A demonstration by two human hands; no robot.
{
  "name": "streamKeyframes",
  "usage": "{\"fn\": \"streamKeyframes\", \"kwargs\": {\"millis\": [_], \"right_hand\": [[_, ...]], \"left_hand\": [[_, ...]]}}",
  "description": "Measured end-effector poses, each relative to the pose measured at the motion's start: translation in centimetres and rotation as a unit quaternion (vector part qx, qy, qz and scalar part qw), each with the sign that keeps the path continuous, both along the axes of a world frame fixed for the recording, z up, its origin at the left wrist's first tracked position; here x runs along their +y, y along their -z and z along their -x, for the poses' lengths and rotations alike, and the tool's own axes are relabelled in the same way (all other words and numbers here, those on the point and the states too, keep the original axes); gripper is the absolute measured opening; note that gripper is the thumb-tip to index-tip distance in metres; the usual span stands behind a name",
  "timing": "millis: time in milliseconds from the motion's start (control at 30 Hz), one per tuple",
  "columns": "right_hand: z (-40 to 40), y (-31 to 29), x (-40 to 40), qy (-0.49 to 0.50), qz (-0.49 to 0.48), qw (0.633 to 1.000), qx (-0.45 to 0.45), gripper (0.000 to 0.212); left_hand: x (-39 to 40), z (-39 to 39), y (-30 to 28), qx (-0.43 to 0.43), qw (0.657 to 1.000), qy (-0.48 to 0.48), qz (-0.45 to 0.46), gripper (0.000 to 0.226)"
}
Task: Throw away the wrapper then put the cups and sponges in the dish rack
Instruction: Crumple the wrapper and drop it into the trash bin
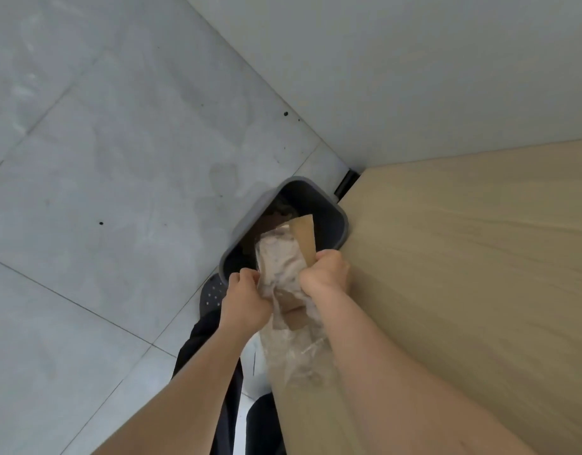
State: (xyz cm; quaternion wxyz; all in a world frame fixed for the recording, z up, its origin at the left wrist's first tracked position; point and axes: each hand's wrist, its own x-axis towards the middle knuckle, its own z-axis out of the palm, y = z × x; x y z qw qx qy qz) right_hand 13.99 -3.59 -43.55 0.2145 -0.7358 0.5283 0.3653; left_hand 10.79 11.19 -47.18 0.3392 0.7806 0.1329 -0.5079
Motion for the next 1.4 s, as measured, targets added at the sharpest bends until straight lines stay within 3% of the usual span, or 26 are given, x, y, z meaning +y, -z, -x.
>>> {"fn": "streamKeyframes", "kwargs": {"millis": [167,267,500,667,867,1133,1400], "right_hand": [[-0.3,3.2,-0.5,-0.034,-0.026,0.998,-0.036,0.005],[-0.3,3.4,-0.9,-0.095,-0.045,0.994,-0.041,0.041],[-0.4,-2.0,-0.7,-0.239,-0.015,0.969,-0.06,0.05],[-0.5,-8.1,-0.1,-0.357,0.003,0.933,-0.057,0.059],[-0.1,-16.6,1.0,-0.412,0.014,0.908,-0.071,0.067],[2.2,-30.2,1.5,-0.39,0.059,0.902,-0.176,0.067],[7.5,-41.2,-2.1,-0.356,0.161,0.886,-0.248,0.056]], "left_hand": [[-0.4,-1.1,3.3,-0.012,1.0,0.018,0.014,0.059],[-0.4,-1.5,3.6,-0.044,0.998,0.043,0.007,0.07],[0.6,-2.7,-1.0,-0.147,0.981,0.128,-0.011,0.054],[2.0,-5.0,-6.7,-0.244,0.938,0.246,-0.018,0.057],[3.3,-7.9,-14.8,-0.339,0.868,0.363,-0.025,0.059],[3.2,-9.7,-28.4,-0.402,0.808,0.43,-0.032,0.059],[-3.0,-8.7,-40.9,-0.487,0.756,0.437,0.0,0.059]]}}
